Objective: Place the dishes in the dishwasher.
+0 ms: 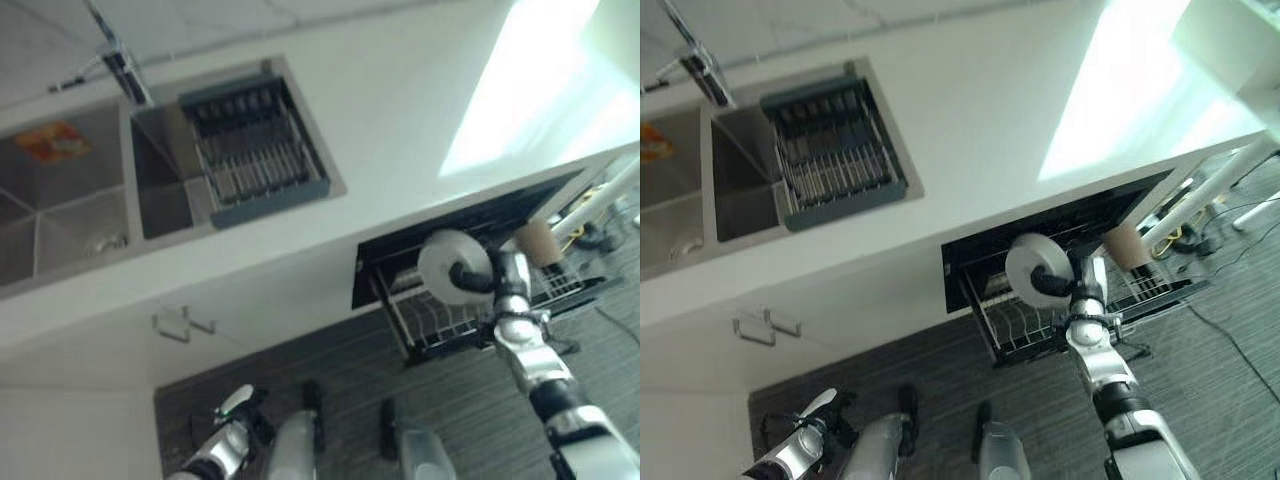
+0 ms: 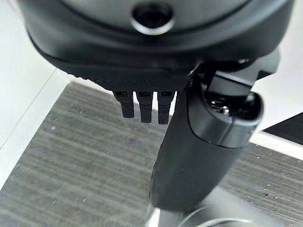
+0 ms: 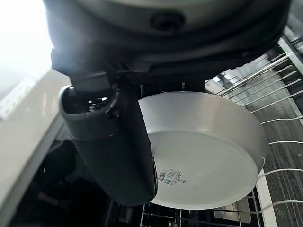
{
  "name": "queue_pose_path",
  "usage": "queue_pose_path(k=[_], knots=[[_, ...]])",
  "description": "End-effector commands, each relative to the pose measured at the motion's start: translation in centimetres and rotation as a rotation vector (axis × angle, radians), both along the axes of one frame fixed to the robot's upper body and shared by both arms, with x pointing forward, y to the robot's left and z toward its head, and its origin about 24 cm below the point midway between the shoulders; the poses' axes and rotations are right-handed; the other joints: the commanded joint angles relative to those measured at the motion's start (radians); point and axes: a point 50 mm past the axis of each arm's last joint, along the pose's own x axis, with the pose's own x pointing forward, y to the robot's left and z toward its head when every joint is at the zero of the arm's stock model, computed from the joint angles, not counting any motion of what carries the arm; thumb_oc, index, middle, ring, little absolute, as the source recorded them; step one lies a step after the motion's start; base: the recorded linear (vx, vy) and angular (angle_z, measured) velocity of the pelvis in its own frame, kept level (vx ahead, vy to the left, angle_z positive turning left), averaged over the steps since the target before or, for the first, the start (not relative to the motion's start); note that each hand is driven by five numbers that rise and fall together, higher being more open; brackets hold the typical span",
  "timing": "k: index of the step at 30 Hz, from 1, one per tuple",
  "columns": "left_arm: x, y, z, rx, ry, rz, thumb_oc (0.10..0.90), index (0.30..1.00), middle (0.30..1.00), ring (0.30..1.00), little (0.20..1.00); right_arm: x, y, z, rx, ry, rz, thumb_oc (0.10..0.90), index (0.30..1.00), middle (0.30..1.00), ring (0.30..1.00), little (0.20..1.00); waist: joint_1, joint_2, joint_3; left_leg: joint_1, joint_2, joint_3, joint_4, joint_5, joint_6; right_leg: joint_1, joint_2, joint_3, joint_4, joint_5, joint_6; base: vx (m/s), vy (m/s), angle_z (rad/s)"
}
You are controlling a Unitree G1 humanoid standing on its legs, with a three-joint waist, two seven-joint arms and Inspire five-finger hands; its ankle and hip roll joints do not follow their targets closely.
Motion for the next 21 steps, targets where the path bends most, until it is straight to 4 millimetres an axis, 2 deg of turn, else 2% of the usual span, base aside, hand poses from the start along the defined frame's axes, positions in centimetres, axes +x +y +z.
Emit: queue_pose_path(k=[1, 3, 4, 5, 7, 8, 11, 15, 21], knots=[[-0.5, 0.7, 0.1, 0.031, 0.008, -0.050, 0.800, 0.900, 0.900, 0.900, 0.900, 0.5, -1.6, 4.5, -0.079, -0.224, -0.081, 0.400, 0.300, 0.300, 0.300, 0.300, -0.001, -0.018, -0.051, 0.065, -0.014, -0.046, 0.064, -0.163, -0.026, 0.069, -0.011, -0.006, -0.043, 0.022, 0.069, 0.00, 0.020, 0.15], [-0.2, 0.9, 0.3, 0.035, 0.001, -0.048, 0.800, 0.900, 0.900, 0.900, 0.900, 0.3, -2.4, 4.6, -0.099, -0.236, -0.127, 0.400, 0.300, 0.300, 0.300, 0.300, 0.001, -0.013, -0.040, 0.068, -0.016, -0.049, 0.064, -0.162, -0.024, 0.075, -0.011, -0.015, -0.043, 0.022, 0.065, -0.02, 0.003, 0.20], [-0.2, 1.1, 0.3, 0.037, -0.005, -0.051, 0.800, 0.900, 0.900, 0.900, 0.900, 0.2, -3.6, 5.2, -0.159, -0.266, -0.198, 0.400, 0.300, 0.300, 0.300, 0.300, 0.008, -0.004, -0.023, 0.072, -0.019, -0.055, 0.064, -0.159, -0.021, 0.084, -0.010, -0.029, -0.043, 0.024, 0.061, -0.02, -0.008, 0.21], [-0.1, 1.1, 0.3, 0.035, -0.009, -0.054, 0.800, 0.900, 0.900, 0.900, 0.900, 0.2, -3.9, 5.6, -0.187, -0.279, -0.219, 0.400, 0.300, 0.300, 0.300, 0.300, 0.010, -0.001, -0.018, 0.074, -0.020, -0.058, 0.064, -0.159, -0.021, 0.087, -0.010, -0.033, -0.043, 0.024, 0.060, -0.02, -0.009, 0.21], [0.1, 1.1, 0.4, 0.032, -0.024, -0.066, 0.800, 0.900, 0.900, 0.900, 0.900, 0.5, -4.1, 6.8, -0.286, -0.325, -0.243, 0.400, 0.300, 0.300, 0.300, 0.300, 0.016, 0.006, -0.006, 0.073, -0.024, -0.062, 0.064, -0.157, -0.019, 0.089, -0.009, -0.041, -0.043, 0.023, 0.058, -0.04, 0.012, 0.16], [0.6, 1.0, 0.7, 0.019, -0.055, -0.063, 0.800, 0.900, 0.900, 0.900, 0.900, 0.8, -4.0, 8.5, -0.408, -0.372, -0.250, 0.400, 0.300, 0.300, 0.300, 0.300, 0.019, 0.017, 0.010, 0.066, -0.030, -0.068, 0.064, -0.151, -0.017, 0.087, -0.005, -0.045, -0.043, 0.023, 0.053, -0.08, 0.041, 0.12], [1.3, 0.9, 1.1, 0.011, -0.097, -0.058, 0.800, 0.900, 0.900, 0.900, 0.900, 1.1, -3.8, 10.4, -0.614, -0.440, -0.273, 0.400, 0.300, 0.300, 0.300, 0.300, 0.023, 0.037, 0.044, 0.059, -0.035, -0.079, 0.064, -0.139, -0.011, 0.084, 0.007, -0.054, -0.043, 0.025, 0.042, -0.06, 0.034, 0.05], [2.0, 1.2, 1.5, 0.010, -0.132, -0.051, 0.800, 0.900, 0.900, 0.900, 0.900, 0.8, -4.0, 11.2, -0.767, -0.493, -0.348, 0.400, 0.300, 0.300, 0.300, 0.300, 0.025, 0.049, 0.075, 0.050, -0.041, -0.087, 0.064, -0.134, -0.003, 0.079, 0.017, -0.060, -0.043, 0.027, 0.037, -0.04, -0.011, 0.03], [3.3, 0.6, 2.3, -0.016, -0.201, -0.047, 0.800, 0.900, 0.900, 0.900, 0.900, 0.6, -4.9, 11.2, -0.841, -0.507, -0.455, 0.400, 0.300, 0.300, 0.300, 0.300, 0.027, 0.080, 0.122, 0.013, -0.052, -0.101, 0.064, -0.123, 0.006, 0.038, 0.028, -0.059, -0.033, 0.030, 0.030, -0.09, 0.013, 0.09]])
